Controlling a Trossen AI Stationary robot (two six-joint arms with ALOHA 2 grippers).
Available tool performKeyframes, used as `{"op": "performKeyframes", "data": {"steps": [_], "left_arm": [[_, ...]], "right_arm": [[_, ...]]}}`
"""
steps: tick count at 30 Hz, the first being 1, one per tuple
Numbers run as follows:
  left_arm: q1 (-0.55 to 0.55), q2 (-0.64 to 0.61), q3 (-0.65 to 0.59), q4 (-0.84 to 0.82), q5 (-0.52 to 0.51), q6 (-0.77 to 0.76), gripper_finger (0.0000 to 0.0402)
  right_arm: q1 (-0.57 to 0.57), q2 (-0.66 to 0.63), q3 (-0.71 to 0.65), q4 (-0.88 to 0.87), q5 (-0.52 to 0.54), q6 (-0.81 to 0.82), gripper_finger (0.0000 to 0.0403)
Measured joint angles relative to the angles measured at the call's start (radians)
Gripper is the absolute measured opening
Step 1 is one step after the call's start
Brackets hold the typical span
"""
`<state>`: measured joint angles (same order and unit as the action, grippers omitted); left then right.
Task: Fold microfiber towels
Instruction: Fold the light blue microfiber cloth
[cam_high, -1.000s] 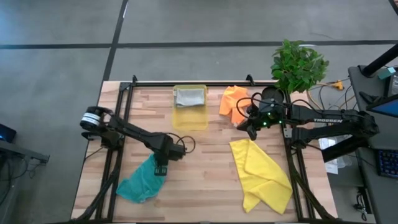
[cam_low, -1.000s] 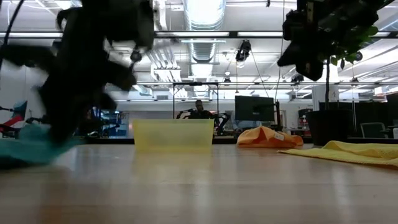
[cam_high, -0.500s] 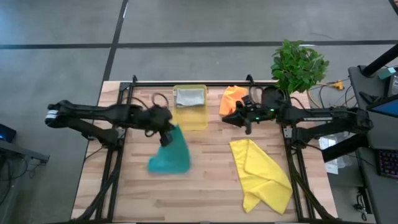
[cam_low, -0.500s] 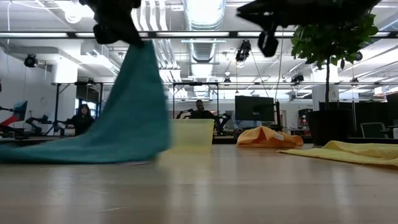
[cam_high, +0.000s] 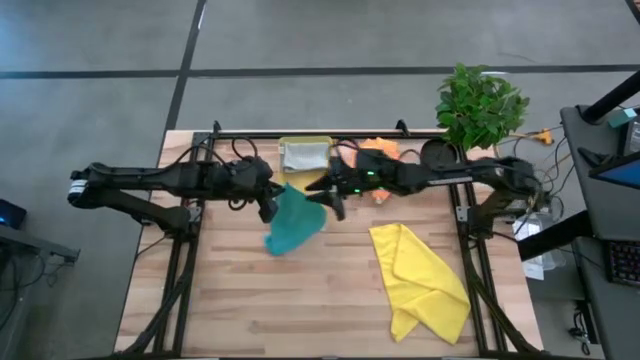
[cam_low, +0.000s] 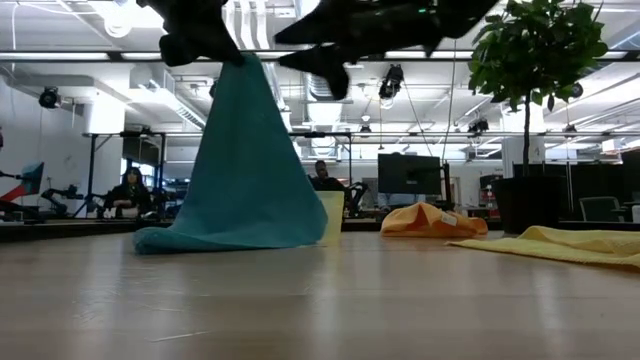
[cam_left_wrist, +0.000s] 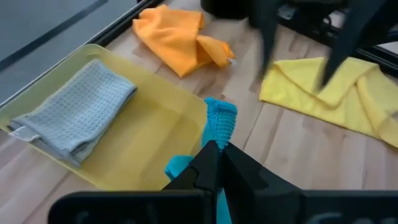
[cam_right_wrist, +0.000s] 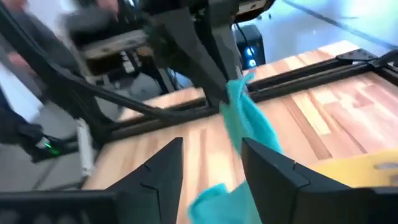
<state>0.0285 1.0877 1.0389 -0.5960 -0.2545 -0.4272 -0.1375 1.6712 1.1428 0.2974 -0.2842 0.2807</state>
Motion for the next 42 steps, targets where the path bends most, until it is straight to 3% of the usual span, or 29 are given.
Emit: {"op": "performKeyframes", "data": {"steps": [9, 20, 28, 32, 42], "left_arm": [[0.0, -0.003, 0.0, 0.01, 0.019, 0.021, 0.0], [0.0, -0.037, 0.0, 0.011, 0.022, 0.049, 0.0], [0.0, -0.037, 0.0, 0.002, 0.063, 0.071, 0.0], [0.0, -0.032, -0.001, 0.003, 0.064, 0.075, 0.0], [0.0, -0.034, -0.002, 0.01, 0.067, 0.075, 0.0]], "right_arm": [[0.0, 0.195, 0.256, -0.277, -0.004, -0.106, 0.0153], [-0.002, 0.202, 0.223, -0.321, -0.004, -0.115, 0.0122], [0.001, 0.128, 0.222, -0.317, -0.001, -0.116, 0.0118], [0.011, 0.117, 0.222, -0.317, 0.104, -0.142, 0.0116], [0.011, 0.181, 0.222, -0.302, 0.098, -0.147, 0.0117]]}}
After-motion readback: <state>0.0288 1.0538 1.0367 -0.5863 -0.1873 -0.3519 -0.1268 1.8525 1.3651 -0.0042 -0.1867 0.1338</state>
